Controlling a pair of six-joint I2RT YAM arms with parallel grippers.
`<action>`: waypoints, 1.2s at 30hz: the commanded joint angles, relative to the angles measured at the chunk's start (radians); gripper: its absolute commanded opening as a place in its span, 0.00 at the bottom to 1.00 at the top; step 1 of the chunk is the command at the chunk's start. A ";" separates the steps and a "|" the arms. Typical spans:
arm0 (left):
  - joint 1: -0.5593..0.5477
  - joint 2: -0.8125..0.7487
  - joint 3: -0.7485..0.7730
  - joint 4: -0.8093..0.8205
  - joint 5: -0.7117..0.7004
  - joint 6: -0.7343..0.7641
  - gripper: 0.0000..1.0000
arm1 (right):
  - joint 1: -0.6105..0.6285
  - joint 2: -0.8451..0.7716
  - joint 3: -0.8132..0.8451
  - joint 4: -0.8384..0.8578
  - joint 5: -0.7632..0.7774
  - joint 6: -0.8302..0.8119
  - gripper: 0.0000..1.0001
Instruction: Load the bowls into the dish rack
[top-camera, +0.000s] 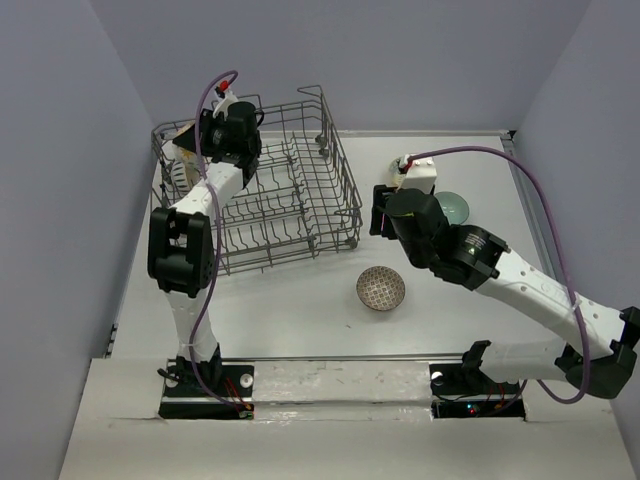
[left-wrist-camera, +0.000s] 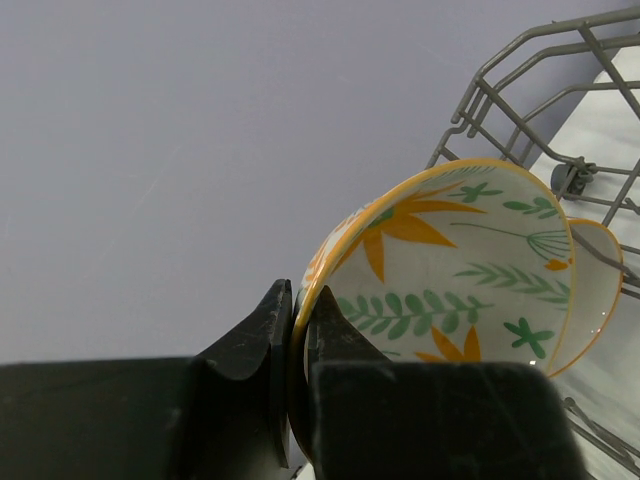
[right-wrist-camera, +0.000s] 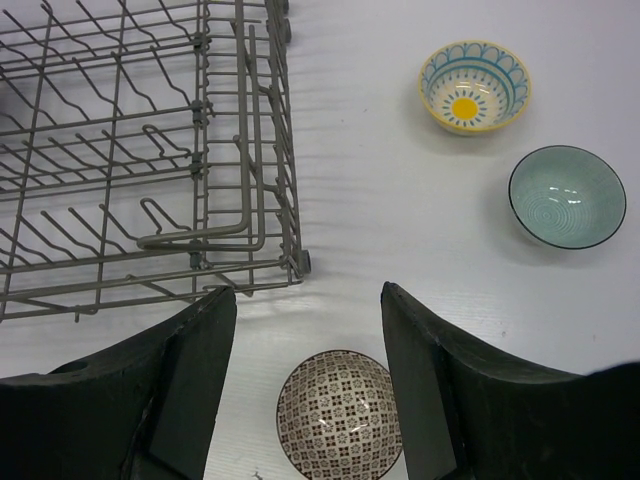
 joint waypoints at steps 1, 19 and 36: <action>-0.005 -0.011 0.003 0.140 -0.055 0.101 0.00 | 0.006 -0.038 -0.010 0.046 0.002 0.000 0.65; -0.036 0.122 -0.070 0.638 -0.115 0.522 0.00 | 0.006 -0.073 -0.065 0.073 -0.026 -0.007 0.66; -0.037 0.208 -0.073 0.926 -0.121 0.782 0.00 | 0.006 -0.089 -0.097 0.084 -0.036 -0.015 0.67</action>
